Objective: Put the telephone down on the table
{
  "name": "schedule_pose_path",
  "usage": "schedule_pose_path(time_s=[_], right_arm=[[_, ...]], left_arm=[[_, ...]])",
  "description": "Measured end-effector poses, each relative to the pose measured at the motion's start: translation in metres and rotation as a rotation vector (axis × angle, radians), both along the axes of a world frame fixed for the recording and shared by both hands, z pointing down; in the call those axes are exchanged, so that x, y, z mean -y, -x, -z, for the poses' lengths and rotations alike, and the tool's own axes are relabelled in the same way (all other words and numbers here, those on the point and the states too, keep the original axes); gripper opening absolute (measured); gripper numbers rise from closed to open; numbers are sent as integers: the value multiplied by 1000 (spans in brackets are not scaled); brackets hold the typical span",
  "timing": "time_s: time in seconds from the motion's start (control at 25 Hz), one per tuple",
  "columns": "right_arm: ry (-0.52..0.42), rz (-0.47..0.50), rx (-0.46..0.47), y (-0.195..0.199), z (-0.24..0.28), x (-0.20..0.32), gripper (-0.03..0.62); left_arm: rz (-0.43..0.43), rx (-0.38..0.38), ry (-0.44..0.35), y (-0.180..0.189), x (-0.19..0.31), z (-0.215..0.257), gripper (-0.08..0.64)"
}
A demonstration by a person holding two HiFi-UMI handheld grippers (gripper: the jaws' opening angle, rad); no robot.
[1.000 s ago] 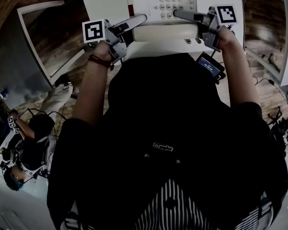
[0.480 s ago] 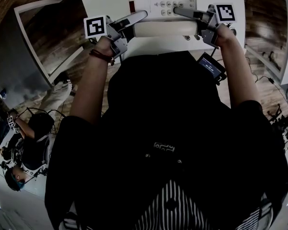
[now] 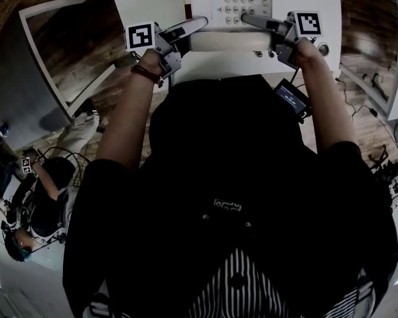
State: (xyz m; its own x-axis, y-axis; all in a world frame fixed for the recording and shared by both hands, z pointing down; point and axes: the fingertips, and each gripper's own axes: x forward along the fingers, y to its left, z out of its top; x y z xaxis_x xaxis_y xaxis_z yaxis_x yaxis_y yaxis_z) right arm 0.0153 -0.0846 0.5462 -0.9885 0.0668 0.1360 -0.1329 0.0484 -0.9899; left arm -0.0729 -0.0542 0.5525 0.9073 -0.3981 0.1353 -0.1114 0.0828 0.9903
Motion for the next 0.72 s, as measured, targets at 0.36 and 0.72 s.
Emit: schedule_pose_path(time_s=[0.36, 0.72], right_arm=[[2, -29, -68, -10, -34, 4, 179], [-49, -36, -109, -5, -64, 5, 198]], left_arm=[[29, -7, 26, -10, 2, -28, 252], [70, 9, 54, -7, -1, -59, 252]])
